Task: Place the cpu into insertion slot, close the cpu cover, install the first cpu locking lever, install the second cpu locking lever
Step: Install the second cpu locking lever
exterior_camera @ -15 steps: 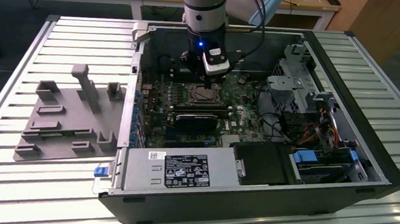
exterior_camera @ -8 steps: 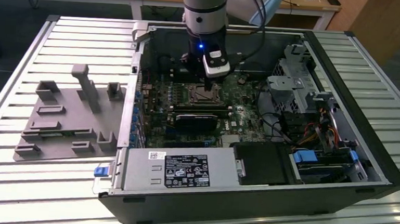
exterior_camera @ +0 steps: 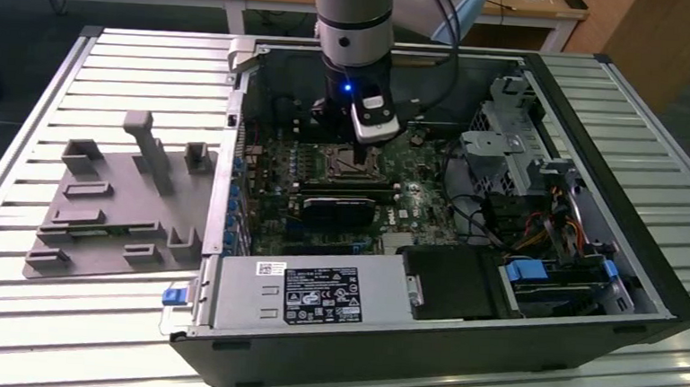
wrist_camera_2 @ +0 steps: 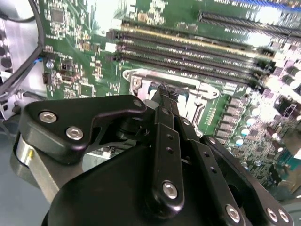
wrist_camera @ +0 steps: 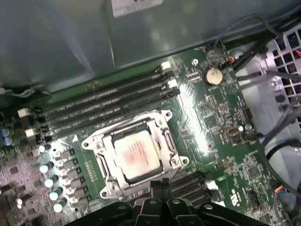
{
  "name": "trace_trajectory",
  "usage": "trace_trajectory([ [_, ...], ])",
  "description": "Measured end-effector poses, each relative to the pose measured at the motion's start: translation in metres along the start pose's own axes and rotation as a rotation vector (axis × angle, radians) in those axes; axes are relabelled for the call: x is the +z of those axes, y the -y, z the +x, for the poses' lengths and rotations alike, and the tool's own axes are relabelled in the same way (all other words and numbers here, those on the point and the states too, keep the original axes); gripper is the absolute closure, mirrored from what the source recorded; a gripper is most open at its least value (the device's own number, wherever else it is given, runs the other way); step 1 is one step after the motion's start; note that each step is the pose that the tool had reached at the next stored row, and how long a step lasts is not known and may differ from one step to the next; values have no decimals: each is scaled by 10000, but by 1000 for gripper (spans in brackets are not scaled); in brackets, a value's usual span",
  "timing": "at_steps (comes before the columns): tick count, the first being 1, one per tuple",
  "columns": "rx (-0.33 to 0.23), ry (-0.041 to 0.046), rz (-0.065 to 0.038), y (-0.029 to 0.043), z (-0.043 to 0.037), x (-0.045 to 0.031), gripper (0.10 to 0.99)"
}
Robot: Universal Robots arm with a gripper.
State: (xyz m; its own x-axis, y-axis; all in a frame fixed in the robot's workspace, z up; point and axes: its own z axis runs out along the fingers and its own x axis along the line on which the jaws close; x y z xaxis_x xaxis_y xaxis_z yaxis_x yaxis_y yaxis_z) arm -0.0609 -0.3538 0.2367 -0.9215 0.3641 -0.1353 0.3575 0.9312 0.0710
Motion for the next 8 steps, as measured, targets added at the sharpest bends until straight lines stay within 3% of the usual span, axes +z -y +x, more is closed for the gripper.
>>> trace_trajectory([
  [8,0,0,1,97,-34,1,984],
])
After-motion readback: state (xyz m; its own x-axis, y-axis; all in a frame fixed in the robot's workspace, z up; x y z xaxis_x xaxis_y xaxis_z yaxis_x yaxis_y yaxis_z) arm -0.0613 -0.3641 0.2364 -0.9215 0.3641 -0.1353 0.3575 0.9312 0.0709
